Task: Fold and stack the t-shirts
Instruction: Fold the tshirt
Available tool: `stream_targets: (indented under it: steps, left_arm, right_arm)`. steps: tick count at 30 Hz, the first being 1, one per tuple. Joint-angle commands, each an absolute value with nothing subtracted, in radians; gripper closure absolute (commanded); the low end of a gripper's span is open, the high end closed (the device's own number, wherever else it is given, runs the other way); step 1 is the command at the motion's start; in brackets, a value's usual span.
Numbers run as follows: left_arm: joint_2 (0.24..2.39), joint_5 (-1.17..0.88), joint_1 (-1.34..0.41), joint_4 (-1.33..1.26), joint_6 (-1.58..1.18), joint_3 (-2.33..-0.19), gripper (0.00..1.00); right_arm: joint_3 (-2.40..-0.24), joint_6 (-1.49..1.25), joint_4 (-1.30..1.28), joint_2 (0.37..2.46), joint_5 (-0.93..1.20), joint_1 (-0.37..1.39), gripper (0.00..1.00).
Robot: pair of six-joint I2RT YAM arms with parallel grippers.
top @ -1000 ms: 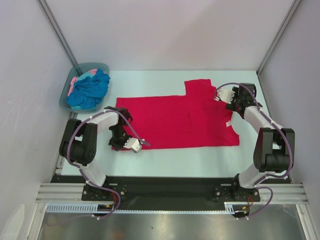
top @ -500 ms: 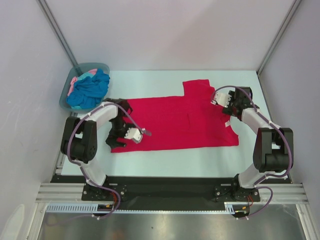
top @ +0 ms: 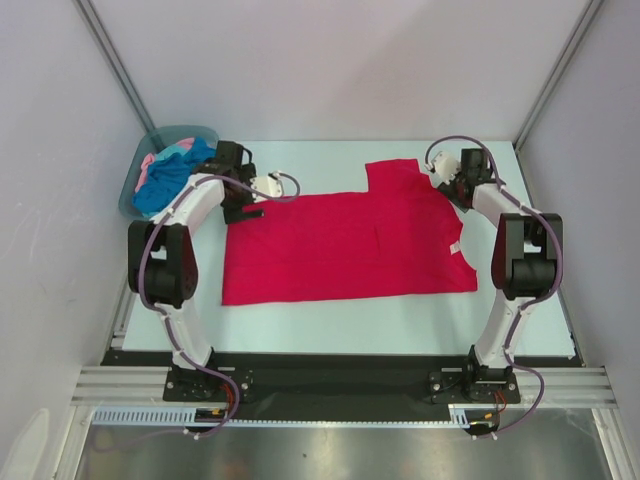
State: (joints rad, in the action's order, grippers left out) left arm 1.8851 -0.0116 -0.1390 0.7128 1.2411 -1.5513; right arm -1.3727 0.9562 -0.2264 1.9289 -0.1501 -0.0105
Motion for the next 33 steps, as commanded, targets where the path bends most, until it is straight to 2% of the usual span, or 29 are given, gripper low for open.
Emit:
stream_targets:
  steps: [1,3,5,10,16,22,24,27,29,33]
  left_arm:
    - [1.881,0.043,-0.172,0.601,1.2,-1.494,0.0]
    - [1.882,0.034,-0.181,0.586,1.174,-1.496,0.0]
    - [1.894,0.034,-0.186,0.575,1.158,-1.506,0.0]
    - [1.913,0.06,-0.186,0.512,1.134,-1.526,0.0]
    - [1.927,0.132,-0.199,0.347,1.129,-1.49,0.0]
    - [1.945,0.173,-0.222,0.239,1.083,-1.486,0.0]
    - [1.965,0.184,-0.227,0.235,1.017,-1.523,0.0]
    - [2.012,0.198,-0.226,0.291,0.867,-1.635,0.0]
    - [2.054,0.19,-0.221,0.366,0.76,-1.739,0.0]
    - [2.097,0.173,-0.212,0.462,0.617,-1.871,0.0]
  right_arm:
    - [-1.413,0.861,-0.259,1.966,-0.156,-0.014,0.46]
    - [-1.413,0.864,-0.259,1.982,-0.15,-0.014,0.51]
    - [-1.422,0.862,-0.258,1.996,-0.15,-0.014,0.51]
    - [-1.491,0.815,-0.31,2.04,-0.14,-0.029,0.35]
    - [-1.672,0.657,-0.396,2.126,-0.159,-0.021,0.32]
    - [-1.859,0.448,-0.35,2.216,-0.224,-0.008,0.27]
    - [-1.939,0.404,-0.429,2.285,-0.19,-0.003,0.27]
    - [-2.142,0.298,-0.573,2.403,-0.141,0.021,0.36]
    - [-2.306,0.218,-0.642,2.469,-0.095,0.023,0.36]
    - [-2.439,0.112,-0.698,2.572,0.053,0.026,0.4]
